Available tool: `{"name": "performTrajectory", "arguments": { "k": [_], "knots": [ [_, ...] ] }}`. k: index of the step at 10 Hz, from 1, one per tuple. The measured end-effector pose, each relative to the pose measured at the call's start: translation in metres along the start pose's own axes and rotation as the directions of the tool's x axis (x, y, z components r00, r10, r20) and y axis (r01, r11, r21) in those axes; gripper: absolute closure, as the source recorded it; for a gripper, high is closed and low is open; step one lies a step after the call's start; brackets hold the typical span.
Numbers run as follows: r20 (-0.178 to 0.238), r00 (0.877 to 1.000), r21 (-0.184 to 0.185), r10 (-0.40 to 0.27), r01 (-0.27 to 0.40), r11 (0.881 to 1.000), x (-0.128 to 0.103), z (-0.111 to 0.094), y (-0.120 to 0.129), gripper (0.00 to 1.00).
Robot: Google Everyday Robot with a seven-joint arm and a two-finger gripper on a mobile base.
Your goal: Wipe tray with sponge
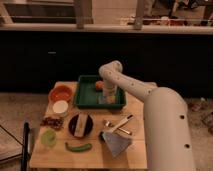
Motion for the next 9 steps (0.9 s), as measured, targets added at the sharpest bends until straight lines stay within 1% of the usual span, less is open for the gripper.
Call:
{"name": "performTrajectory", "arguments": {
  "k": [2,5,7,8,9],
  "knots": [
    [-0.02,1.0,0.013,0.014,-0.014,1.0,0.007,-0.005,-0.009,0.94],
    [-0.04,0.998,0.035,0.04,-0.039,0.999,0.009,-0.007,-0.032,0.94],
    [-0.033,0.999,0.039,0.022,-0.021,0.999,-0.012,-0.005,-0.046,0.94],
    [-0.024,1.0,0.037,0.006,-0.005,0.999,-0.022,-0.004,-0.049,0.94],
    [-0.013,1.0,0.028,-0.028,0.029,0.999,-0.031,-0.003,-0.045,0.94]
  ]
}}
